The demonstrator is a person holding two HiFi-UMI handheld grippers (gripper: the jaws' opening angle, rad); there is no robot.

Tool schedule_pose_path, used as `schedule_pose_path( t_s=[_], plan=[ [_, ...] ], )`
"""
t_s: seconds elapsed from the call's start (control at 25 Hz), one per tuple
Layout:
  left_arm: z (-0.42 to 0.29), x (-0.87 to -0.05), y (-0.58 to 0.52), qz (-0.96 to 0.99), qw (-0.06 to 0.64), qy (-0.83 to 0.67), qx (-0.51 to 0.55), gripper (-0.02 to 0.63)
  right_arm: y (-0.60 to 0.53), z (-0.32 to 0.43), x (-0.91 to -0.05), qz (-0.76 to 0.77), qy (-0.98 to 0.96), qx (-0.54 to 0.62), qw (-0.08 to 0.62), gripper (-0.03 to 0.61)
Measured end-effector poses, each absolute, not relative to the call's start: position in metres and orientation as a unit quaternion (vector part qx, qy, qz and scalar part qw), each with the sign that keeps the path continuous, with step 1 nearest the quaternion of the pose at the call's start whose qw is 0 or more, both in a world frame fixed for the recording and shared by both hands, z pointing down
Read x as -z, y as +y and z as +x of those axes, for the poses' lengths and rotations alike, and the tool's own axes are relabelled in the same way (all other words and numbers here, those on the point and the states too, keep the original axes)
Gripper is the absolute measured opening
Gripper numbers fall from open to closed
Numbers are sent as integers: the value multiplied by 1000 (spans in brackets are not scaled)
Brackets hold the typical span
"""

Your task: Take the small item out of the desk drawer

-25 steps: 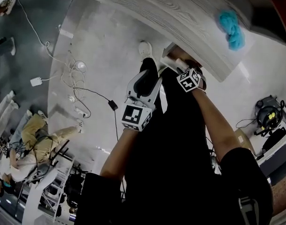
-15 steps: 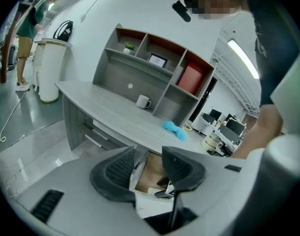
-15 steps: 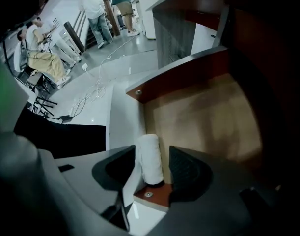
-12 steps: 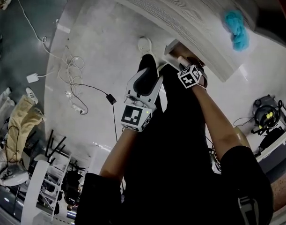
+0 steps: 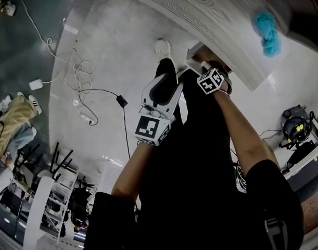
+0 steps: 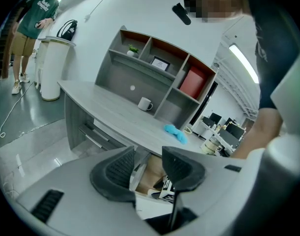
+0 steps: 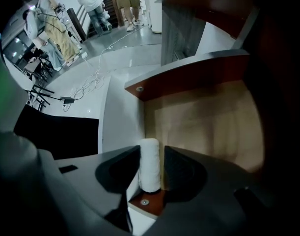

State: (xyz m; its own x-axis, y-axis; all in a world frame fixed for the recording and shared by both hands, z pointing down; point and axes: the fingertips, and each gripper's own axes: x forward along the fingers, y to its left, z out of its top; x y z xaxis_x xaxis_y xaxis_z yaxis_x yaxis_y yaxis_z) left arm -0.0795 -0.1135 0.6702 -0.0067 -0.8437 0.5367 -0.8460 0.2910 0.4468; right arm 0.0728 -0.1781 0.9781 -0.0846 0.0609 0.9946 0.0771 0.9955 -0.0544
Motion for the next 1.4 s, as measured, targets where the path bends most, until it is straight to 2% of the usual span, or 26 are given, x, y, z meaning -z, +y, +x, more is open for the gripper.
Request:
schedule_pose_path(
  t_s=[0.52, 1.04, 1.4],
  plan=[
    [-91, -675, -112, 589, 377, -715, 8, 156, -176, 74, -989, -74, -704, -48, 704, 101],
    [-101, -664, -115, 581, 366, -727, 8, 156, -174, 74, -979, -89, -725, -22, 682, 106],
    [-101, -641, -126, 592, 354, -724, 8, 156, -187, 74, -931, -50, -767, -42, 639, 104]
  ],
)
